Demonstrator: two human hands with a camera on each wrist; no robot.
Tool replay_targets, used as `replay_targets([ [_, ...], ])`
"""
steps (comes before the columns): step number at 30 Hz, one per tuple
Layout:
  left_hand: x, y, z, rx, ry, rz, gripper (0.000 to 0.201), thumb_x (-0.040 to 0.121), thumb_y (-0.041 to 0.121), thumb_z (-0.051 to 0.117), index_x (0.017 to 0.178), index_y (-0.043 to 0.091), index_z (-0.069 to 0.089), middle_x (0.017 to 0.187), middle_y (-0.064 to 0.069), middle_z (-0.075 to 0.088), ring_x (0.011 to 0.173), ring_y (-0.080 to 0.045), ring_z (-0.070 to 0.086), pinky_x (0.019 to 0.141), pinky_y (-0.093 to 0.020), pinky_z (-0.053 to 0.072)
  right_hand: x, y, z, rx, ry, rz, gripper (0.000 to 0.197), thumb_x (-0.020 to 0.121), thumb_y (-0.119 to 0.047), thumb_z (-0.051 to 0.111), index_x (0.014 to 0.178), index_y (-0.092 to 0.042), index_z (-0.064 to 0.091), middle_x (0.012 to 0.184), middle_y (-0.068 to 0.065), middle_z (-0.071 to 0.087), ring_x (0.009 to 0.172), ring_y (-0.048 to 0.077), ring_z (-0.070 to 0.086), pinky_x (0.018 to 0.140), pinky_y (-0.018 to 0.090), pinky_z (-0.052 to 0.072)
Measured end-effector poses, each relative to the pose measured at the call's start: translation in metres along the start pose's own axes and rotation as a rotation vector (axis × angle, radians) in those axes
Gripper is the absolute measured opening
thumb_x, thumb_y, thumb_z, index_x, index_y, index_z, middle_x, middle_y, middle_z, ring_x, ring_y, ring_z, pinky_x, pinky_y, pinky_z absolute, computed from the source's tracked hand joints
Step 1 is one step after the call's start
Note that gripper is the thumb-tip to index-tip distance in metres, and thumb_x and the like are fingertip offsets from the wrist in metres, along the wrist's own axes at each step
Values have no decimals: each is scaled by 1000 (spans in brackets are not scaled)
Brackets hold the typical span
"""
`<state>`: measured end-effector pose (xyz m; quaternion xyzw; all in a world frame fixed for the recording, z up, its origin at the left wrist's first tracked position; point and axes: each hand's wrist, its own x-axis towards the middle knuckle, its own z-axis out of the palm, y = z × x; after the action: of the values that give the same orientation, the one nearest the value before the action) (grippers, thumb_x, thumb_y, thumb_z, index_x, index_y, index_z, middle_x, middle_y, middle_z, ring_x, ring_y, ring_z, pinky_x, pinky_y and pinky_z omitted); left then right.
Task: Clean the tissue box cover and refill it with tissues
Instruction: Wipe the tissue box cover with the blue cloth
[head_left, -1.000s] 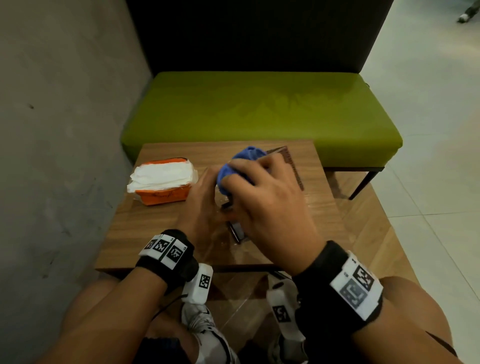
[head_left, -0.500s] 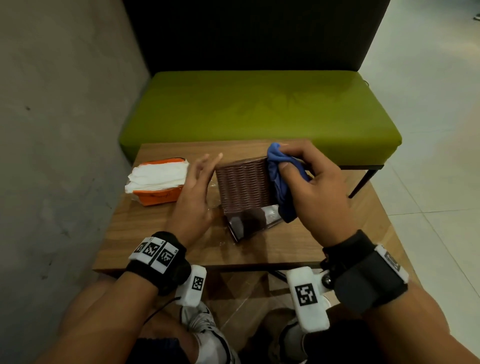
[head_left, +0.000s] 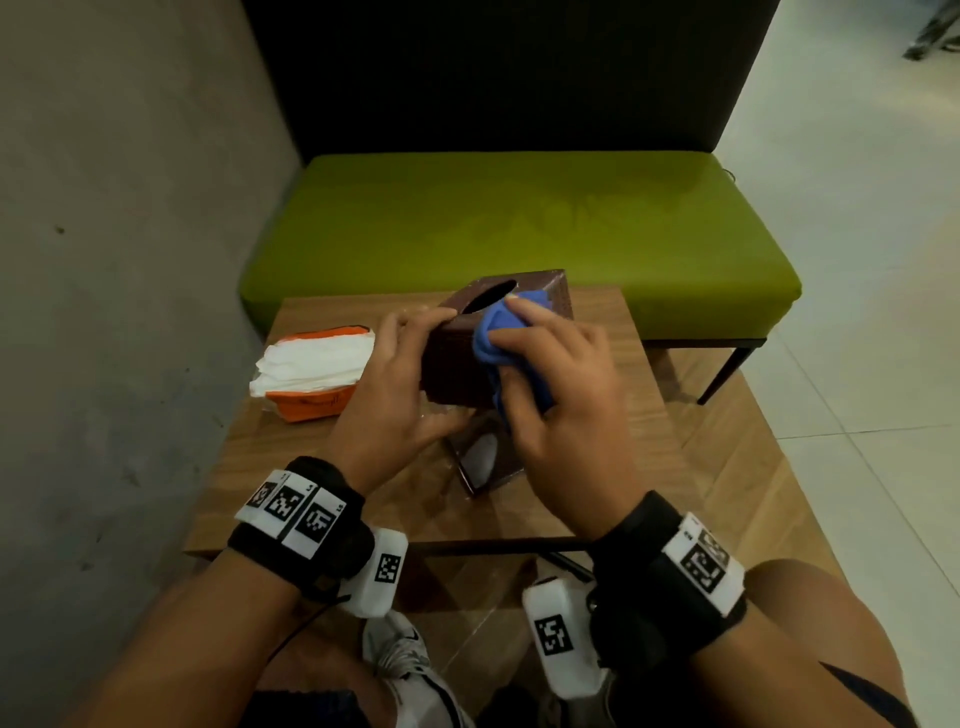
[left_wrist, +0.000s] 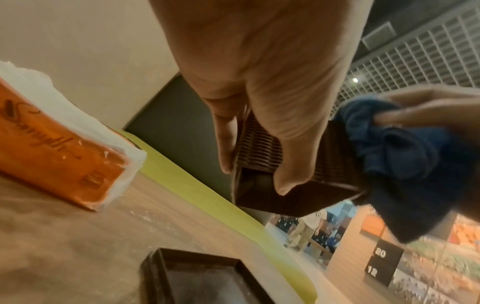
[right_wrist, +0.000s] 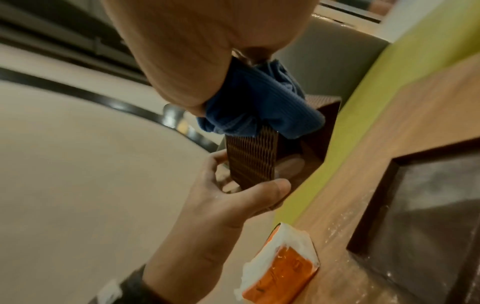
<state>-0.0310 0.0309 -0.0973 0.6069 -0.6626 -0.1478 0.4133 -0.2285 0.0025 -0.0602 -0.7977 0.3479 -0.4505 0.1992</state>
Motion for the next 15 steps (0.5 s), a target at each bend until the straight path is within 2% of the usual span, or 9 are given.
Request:
replay_targets([
  [3,-6,-3,6,5,41,24,91,73,16,95,150,15,46,145,-14,42,132,-23,53,108,-42,51,0,-10,5,-70,-45,-106,24,96,-5,63,118,-11,72,145,5,59,114,32,51,99,38,45],
  [6,-11,-2,8,-47,110,7,81,78,31,83,149,16,48,145,-12,43,132,-21,54,110,-33,49,2,-17,7,-126,-115,-165,24,97,-7,62,119,-12,71,145,4,59,114,32,49,94,40,46],
  [8,-11,-4,4,-40,108,18,84,75,33,87,147,13,51,144,-11,47,134,-21,53,110,-37,49,9,-12,1,-124,-134,-204,25,96,-5,63,118,-12,71,141,4,62,109,31,51,92,38,46],
  [10,-14,-9,1,-30,80,28,93,67,21,99,147,12,52,144,-8,49,137,-19,52,106,-46,53,20,5,-8,-72,-98,-170,27,92,-1,64,115,-12,71,130,1,68,107,22,54,91,37,45],
  [12,-19,-11,-1,-59,51,16,98,63,16,101,147,14,52,147,-3,48,139,-18,51,101,-49,57,36,31,-19,-58,-21,-48,28,91,-1,64,113,-15,72,118,-4,72,101,-4,50,89,44,48],
  [13,-21,-12,0,-67,37,16,99,62,16,101,148,16,51,147,-1,47,139,-18,51,101,-50,57,44,41,-24,-70,2,19,27,92,-3,62,113,-17,71,115,-5,73,93,-8,45,88,47,49],
  [15,-21,-12,3,-72,22,20,100,62,15,101,148,18,51,147,1,47,138,-19,52,101,-51,57,48,48,-28,-133,-1,51,25,92,-7,60,111,-20,71,112,-7,73,87,1,45,85,51,48],
])
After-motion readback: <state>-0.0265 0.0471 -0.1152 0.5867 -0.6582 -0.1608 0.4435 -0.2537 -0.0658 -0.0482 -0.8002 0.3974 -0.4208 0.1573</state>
